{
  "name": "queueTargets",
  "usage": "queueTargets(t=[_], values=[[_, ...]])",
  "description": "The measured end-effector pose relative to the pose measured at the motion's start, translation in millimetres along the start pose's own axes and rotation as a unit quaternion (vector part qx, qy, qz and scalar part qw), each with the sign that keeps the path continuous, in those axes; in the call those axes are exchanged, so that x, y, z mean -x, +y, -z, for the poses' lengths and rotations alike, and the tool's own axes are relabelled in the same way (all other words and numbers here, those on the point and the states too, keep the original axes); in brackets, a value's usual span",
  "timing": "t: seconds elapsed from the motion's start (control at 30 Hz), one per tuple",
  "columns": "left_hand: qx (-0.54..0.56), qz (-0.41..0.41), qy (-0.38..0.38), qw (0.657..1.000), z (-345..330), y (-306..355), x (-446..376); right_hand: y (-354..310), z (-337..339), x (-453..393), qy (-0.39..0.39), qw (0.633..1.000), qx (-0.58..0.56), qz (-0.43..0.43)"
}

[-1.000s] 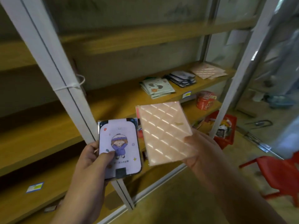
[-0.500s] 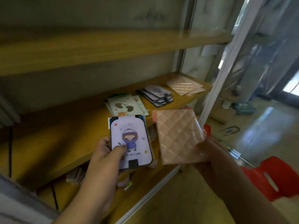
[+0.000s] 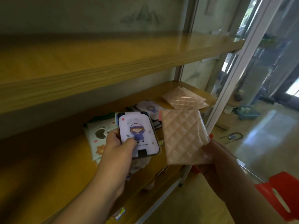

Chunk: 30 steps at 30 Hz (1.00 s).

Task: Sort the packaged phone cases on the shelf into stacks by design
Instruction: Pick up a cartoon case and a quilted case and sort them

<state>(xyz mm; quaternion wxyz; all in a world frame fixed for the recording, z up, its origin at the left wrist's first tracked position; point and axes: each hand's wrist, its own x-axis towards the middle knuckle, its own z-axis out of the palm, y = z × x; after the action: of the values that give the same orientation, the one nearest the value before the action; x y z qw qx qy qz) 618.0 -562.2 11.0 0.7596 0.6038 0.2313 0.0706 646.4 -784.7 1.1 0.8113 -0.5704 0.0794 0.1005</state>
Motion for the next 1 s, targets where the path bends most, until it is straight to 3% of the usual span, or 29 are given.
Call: queueTargets(t=[0.3,0.47,0.57,0.73,1.0], values=[[-0.098,-0.069,0.077,0.99,-76,19,-86,-35,33,-90,-0.056,0.997,0.007,-0.059],[-0.198,-0.076,0.13,0.968,-114,17,-127,-63,64,-149,-0.026,0.994,0.064,-0.08],[-0.344,-0.062,0.154,0.924,-128,13,-137,-80,86,-181,-0.037,0.989,0.091,-0.11],[-0.557,-0.08,0.245,0.789,-142,-3,-139,-98,113,-224,-0.114,0.976,0.173,-0.068],[-0.523,-0.072,0.318,0.788,-163,-15,-122,-130,104,-321,-0.135,0.947,0.289,0.042]])
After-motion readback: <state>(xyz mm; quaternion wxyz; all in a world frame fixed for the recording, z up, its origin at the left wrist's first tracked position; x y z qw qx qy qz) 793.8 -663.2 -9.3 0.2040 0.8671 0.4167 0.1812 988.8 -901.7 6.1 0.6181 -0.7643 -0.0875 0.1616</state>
